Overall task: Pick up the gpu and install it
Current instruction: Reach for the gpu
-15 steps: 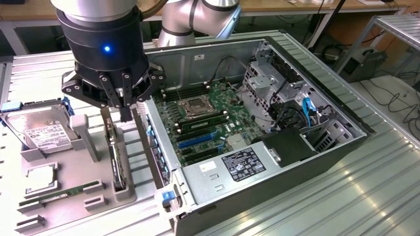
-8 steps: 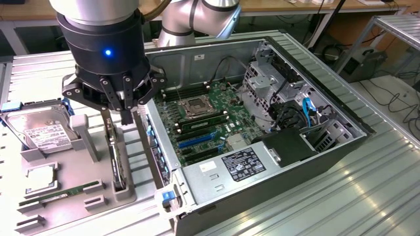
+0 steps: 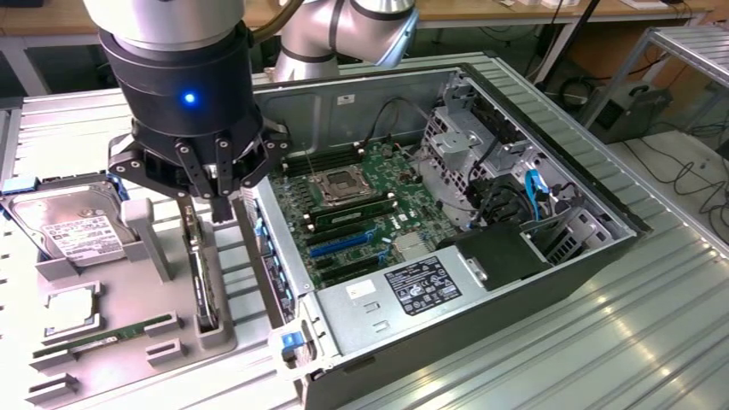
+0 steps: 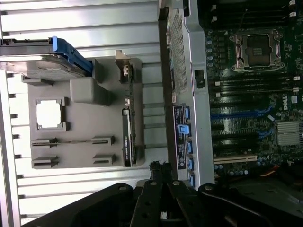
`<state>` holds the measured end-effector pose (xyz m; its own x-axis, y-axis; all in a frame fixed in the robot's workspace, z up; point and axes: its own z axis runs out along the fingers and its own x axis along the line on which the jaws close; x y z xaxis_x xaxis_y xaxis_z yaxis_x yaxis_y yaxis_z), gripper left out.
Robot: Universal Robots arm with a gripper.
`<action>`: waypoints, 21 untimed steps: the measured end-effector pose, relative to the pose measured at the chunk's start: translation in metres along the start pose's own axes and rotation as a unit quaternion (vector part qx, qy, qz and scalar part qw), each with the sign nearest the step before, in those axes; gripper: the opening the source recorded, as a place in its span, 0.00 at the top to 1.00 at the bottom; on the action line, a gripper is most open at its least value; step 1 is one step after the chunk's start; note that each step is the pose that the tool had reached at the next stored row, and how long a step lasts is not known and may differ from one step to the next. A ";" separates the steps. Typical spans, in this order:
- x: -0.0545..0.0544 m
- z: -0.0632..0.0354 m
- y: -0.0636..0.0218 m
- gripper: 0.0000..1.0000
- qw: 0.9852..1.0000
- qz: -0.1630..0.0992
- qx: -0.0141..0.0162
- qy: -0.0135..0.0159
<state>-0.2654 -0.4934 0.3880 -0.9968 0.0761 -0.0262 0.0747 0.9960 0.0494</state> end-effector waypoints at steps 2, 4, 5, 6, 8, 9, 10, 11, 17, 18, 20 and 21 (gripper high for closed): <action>0.000 0.0000 -0.0018 0.89 1.000 0.000 0.000 0.000; 0.000 -0.0001 -0.0034 0.89 1.000 0.000 0.000 0.000; 0.000 -0.0001 -0.0041 0.89 1.000 0.000 0.000 0.000; 0.000 0.0000 -0.0048 0.89 1.000 0.000 0.000 0.000; 0.000 0.0000 -0.0063 0.89 1.000 0.000 0.000 0.000; -0.001 0.0000 -0.0069 0.89 1.000 0.000 0.000 0.000; -0.001 -0.0001 -0.0077 0.89 1.000 0.000 0.000 0.000; -0.001 -0.0001 -0.0084 0.89 1.000 0.000 0.000 0.000; -0.001 0.0000 -0.0126 0.89 1.000 0.000 0.000 0.000; -0.001 0.0000 -0.0134 0.89 1.000 0.000 0.000 0.000; -0.001 0.0000 -0.0149 0.89 1.000 0.000 0.000 0.000; -0.001 0.0000 -0.0157 0.89 1.000 0.000 0.000 0.000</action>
<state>-0.2654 -0.5091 0.3872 -0.9968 0.0761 -0.0262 0.0748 0.9960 0.0493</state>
